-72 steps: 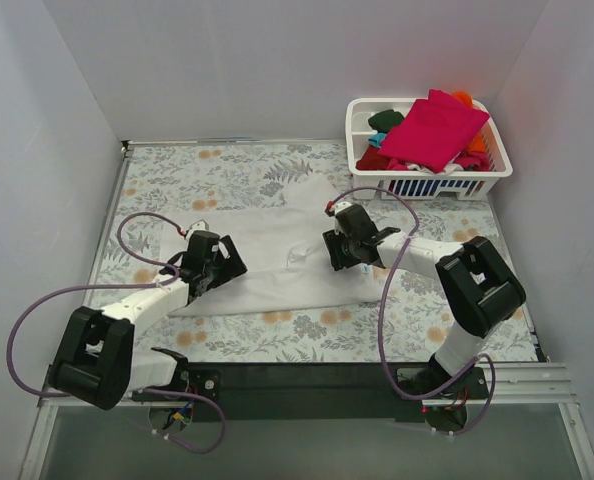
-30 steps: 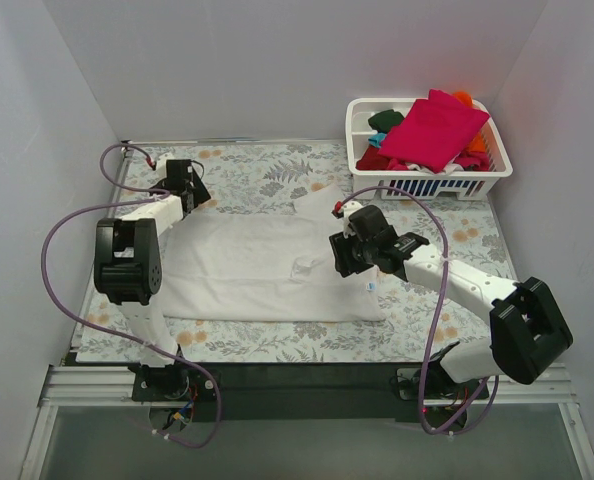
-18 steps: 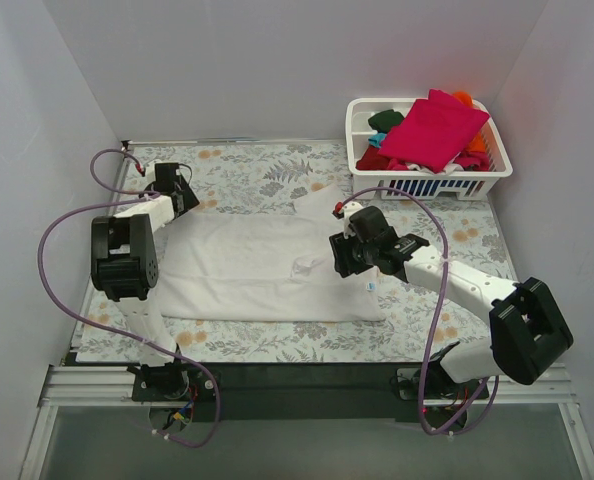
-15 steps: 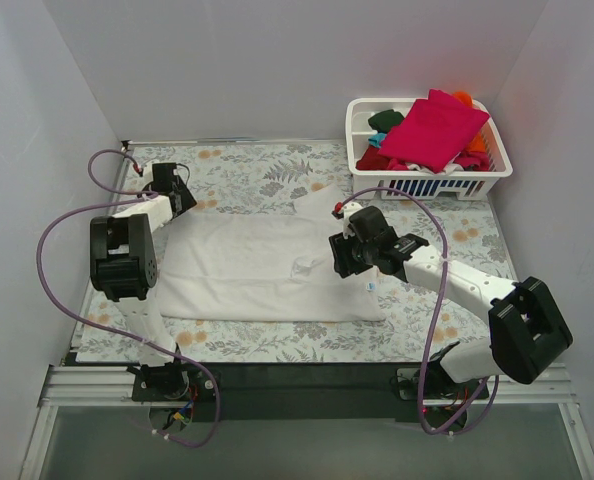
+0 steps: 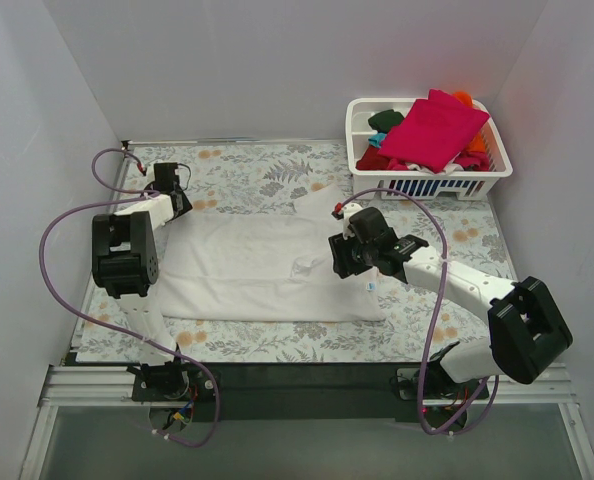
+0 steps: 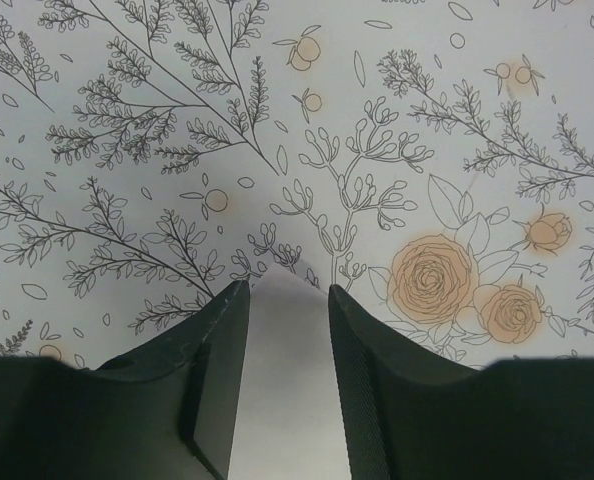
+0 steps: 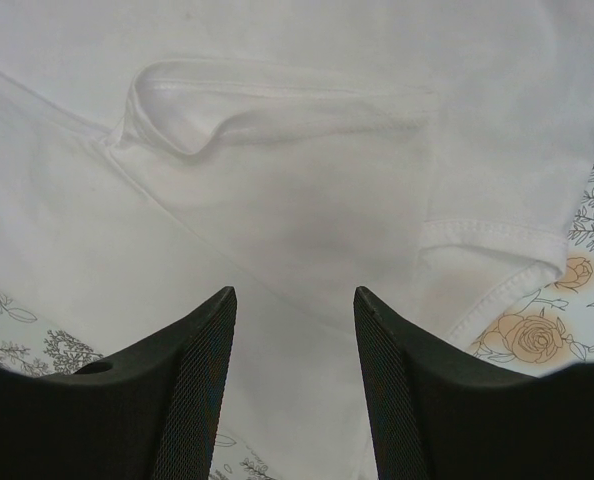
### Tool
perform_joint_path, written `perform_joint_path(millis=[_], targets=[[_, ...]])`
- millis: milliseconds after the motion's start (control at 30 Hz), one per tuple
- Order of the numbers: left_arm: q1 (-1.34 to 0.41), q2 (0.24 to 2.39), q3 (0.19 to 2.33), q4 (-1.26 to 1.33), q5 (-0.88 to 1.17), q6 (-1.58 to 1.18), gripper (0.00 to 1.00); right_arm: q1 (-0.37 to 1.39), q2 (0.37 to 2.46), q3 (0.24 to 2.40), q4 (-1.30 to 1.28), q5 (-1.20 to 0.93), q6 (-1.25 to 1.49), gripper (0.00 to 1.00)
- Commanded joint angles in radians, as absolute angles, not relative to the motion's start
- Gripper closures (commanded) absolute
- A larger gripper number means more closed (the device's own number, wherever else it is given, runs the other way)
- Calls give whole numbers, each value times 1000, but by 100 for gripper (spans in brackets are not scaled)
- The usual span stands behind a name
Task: Fold and stack the t-shirts
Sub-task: Fold the tshirt
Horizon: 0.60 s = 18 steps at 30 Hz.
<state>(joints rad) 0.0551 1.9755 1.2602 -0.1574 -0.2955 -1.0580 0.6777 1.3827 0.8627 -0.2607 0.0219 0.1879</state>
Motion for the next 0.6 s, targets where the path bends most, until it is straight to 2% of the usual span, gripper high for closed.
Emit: perform_joint_path(millis=[0, 100, 567], targets=[[60, 1976, 1290, -164, -301, -1039, 65, 684, 1371, 844, -239, 14, 199, 54], [58, 1985, 1290, -166, -302, -1034, 68, 684, 1373, 842, -238, 11, 201, 54], [58, 2006, 1287, -172, -304, -1026, 69, 686, 1373, 830, -236, 15, 213, 54]])
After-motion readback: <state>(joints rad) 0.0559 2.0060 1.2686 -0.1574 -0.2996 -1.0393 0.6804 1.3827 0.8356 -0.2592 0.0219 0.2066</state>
